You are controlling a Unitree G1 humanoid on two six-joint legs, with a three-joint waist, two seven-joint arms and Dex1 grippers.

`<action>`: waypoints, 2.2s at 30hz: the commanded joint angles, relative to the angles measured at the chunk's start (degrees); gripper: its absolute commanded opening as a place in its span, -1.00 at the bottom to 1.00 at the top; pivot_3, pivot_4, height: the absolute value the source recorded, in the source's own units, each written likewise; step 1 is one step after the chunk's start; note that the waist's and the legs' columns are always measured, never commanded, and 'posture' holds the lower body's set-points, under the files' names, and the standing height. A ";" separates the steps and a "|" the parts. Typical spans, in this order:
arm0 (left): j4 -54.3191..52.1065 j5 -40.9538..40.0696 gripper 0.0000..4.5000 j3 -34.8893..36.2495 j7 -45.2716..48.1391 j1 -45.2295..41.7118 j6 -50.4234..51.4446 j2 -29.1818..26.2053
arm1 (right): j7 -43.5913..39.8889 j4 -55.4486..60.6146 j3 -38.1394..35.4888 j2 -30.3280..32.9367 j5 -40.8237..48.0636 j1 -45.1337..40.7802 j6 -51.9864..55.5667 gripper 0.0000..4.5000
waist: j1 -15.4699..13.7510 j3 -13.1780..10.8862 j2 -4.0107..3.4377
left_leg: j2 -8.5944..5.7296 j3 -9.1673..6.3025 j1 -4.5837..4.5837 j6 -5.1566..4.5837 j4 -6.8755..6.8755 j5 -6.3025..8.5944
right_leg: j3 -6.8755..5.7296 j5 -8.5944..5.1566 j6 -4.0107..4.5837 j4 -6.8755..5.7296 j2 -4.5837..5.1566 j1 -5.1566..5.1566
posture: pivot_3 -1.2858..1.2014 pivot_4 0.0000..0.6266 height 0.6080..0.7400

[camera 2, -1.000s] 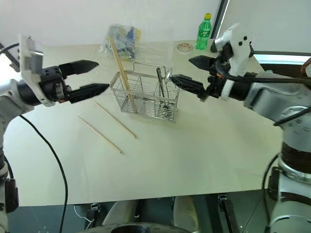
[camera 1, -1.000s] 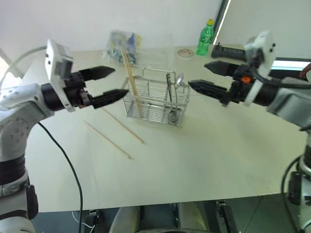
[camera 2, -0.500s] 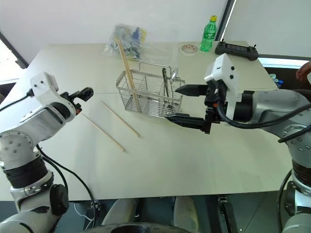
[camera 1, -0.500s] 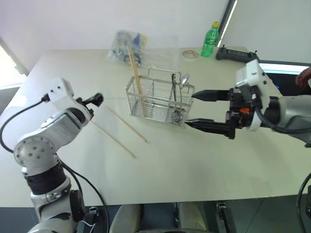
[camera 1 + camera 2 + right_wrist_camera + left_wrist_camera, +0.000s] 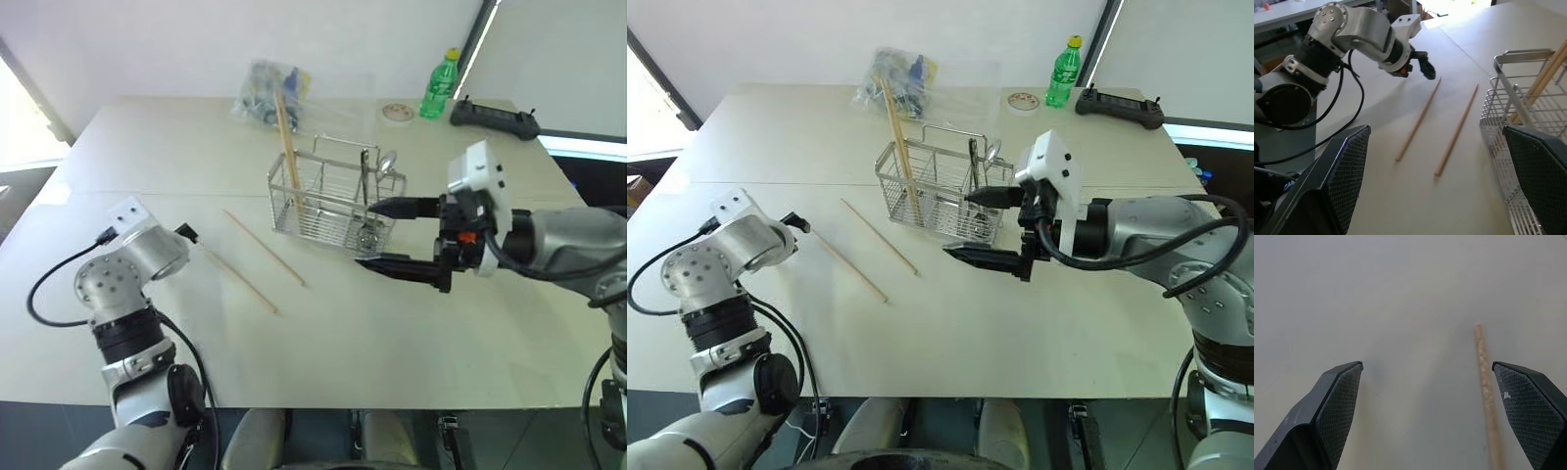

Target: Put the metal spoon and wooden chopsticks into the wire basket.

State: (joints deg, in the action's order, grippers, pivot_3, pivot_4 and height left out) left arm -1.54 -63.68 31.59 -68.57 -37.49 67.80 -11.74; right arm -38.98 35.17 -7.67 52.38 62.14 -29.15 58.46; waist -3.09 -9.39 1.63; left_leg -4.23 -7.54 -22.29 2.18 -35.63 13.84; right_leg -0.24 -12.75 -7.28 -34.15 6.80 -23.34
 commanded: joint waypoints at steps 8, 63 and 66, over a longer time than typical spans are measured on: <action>6.90 9.85 1.00 -2.62 5.88 -5.03 -0.77 2.35 | 5.21 3.25 -2.73 -0.38 3.47 1.12 -0.56 0.97 | 0.39 0.01 0.02 | 0.01 0.05 0.00 0.00 -0.02 0.00 | 0.00 0.01 0.00 0.01 0.01 0.00 | 0.03 -0.52 0.51; 15.91 26.64 -0.98 -19.71 100.55 -32.94 -44.63 -6.89 | 16.25 7.74 -7.22 4.01 15.91 9.96 -1.38 1.00 | 2.41 -0.08 0.01 | 0.11 0.16 -0.18 -0.26 -0.11 0.12 | -0.08 0.35 -0.24 0.67 -0.06 0.16 | 0.03 -0.52 0.51; 16.94 28.60 -0.98 -21.20 102.01 -30.68 -46.01 -6.15 | 18.00 8.45 -8.01 4.13 17.01 10.95 -1.92 1.00 | 2.34 -0.07 -0.01 | 0.11 0.15 -0.14 -0.27 -0.10 0.12 | -0.08 0.35 -0.23 0.64 -0.07 0.19 | 0.03 -0.52 0.51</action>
State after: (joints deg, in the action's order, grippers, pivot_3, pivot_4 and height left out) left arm 15.98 -36.15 10.64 32.53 -67.67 23.27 -17.88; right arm -21.85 41.76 -13.11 55.57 77.73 -18.05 58.16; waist -0.75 -9.47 1.61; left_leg -4.11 -7.40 -22.44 1.91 -35.73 13.96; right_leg -0.32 -12.40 -7.51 -33.51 6.73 -23.16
